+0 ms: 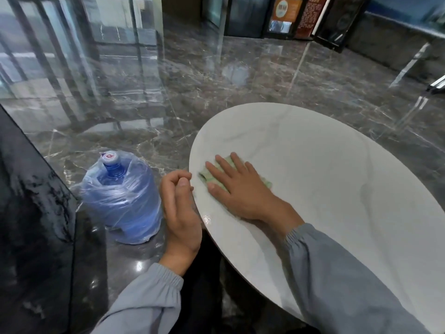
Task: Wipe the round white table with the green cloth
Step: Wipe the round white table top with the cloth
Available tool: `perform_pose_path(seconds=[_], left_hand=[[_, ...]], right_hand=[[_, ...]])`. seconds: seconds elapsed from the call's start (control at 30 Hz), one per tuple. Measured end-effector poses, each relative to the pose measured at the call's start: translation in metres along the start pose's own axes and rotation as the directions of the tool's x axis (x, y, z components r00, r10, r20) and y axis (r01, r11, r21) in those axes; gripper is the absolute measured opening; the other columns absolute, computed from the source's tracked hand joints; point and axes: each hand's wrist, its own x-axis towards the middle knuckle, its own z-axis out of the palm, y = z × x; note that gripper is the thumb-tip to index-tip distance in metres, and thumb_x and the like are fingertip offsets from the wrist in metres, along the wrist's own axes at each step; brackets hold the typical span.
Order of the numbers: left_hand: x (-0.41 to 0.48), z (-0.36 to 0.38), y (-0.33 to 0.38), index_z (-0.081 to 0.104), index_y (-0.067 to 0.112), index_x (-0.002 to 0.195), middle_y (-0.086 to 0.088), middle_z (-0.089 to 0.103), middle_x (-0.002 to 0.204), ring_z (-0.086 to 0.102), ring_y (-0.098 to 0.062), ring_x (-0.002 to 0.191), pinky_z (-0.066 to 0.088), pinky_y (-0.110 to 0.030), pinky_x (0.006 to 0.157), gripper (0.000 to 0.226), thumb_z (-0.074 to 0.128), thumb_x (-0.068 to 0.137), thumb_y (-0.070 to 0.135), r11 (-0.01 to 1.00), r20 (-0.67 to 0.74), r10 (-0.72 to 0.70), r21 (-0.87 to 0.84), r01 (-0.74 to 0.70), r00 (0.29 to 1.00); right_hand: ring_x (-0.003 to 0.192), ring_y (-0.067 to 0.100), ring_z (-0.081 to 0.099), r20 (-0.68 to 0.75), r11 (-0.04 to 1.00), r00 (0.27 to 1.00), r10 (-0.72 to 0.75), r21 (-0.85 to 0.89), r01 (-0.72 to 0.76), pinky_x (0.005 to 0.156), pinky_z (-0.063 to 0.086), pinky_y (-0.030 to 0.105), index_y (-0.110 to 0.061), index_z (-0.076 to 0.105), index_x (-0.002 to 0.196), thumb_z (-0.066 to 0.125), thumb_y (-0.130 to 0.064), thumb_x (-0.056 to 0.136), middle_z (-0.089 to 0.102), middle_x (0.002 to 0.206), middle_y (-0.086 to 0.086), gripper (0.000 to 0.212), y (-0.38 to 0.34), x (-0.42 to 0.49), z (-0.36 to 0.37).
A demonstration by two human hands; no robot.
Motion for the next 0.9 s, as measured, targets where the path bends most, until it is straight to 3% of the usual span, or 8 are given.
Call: perform_pose_path(seconds=[0.13,0.27,0.33,0.5,0.63,0.77,0.9], left_hand=[[0.001,0.000,-0.003,0.058,0.021,0.105,0.021,0.061,0.101,0.059,-0.016,0.098,0.046,-0.029,0.091,0.030,0.040,0.101,0.044,0.999,-0.041,-0.049,-0.007,0.048,0.998],[-0.002,0.005,-0.006,0.059,0.025,0.105,0.011,0.061,0.107,0.058,-0.020,0.105,0.047,-0.034,0.095,0.028,0.039,0.101,0.044,0.998,-0.040,-0.066,-0.011,0.065,0.997],[-0.002,0.005,-0.009,0.060,0.022,0.107,0.012,0.061,0.107,0.058,-0.016,0.104,0.046,-0.030,0.094,0.030,0.039,0.102,0.043,0.998,-0.044,-0.063,-0.009,0.062,0.997],[0.006,0.002,-0.010,0.059,0.019,0.106,0.017,0.061,0.101,0.059,-0.014,0.094,0.043,-0.016,0.085,0.026,0.039,0.105,0.035,0.997,-0.073,-0.074,-0.029,0.072,0.995],[0.017,-0.005,-0.009,0.057,0.012,0.110,-0.001,0.058,0.111,0.058,-0.023,0.105,0.046,-0.030,0.095,0.027,0.040,0.105,0.032,0.995,-0.068,-0.104,0.000,0.104,0.992],[0.029,-0.012,-0.009,0.058,0.025,0.104,0.016,0.056,0.109,0.055,-0.018,0.116,0.045,-0.036,0.106,0.019,0.045,0.101,0.040,0.994,-0.083,-0.087,0.064,0.093,0.993],[0.035,-0.018,-0.009,0.058,0.025,0.104,0.011,0.056,0.109,0.056,-0.020,0.115,0.046,-0.045,0.108,0.023,0.047,0.098,0.044,0.991,-0.075,-0.084,0.098,0.091,0.994]], right_hand=[[0.157,0.016,-0.025,0.049,0.981,0.981,-0.187,-0.041,0.189,0.127,-0.008,0.044,-0.057,-0.002,0.160,0.012,-0.070,0.104,-0.012,0.172,-0.019,0.059,-0.024,-0.106,0.015],[0.161,0.028,0.007,0.010,0.972,0.982,-0.186,-0.146,0.186,0.121,0.017,0.044,-0.045,0.020,0.163,0.025,-0.058,0.110,0.012,0.174,-0.007,0.055,-0.014,-0.191,0.021],[0.160,0.028,0.013,0.005,0.975,0.987,-0.159,-0.154,0.158,0.118,0.022,0.043,-0.045,0.025,0.162,0.026,-0.057,0.110,0.017,0.173,-0.007,0.054,-0.012,-0.198,0.020],[0.155,0.012,-0.028,0.051,0.991,0.990,-0.128,-0.020,0.130,0.126,-0.009,0.043,-0.064,-0.004,0.156,0.015,-0.068,0.105,-0.018,0.170,-0.023,0.054,-0.029,-0.126,0.019],[0.159,0.016,-0.017,-0.028,0.995,0.995,-0.097,0.019,0.097,0.127,-0.005,0.047,-0.058,0.009,0.159,0.019,-0.068,0.101,-0.005,0.173,-0.017,0.060,-0.044,-0.013,0.014],[0.160,0.023,-0.009,-0.024,1.000,1.000,0.006,-0.014,-0.006,0.126,0.002,0.054,-0.050,0.018,0.162,0.025,-0.063,0.105,0.000,0.175,-0.009,0.059,-0.029,0.103,-0.004],[0.160,0.029,-0.008,-0.012,0.998,0.998,0.064,-0.026,-0.064,0.125,0.001,0.056,-0.046,0.018,0.163,0.024,-0.059,0.106,-0.001,0.175,-0.005,0.058,-0.021,0.138,-0.014]])
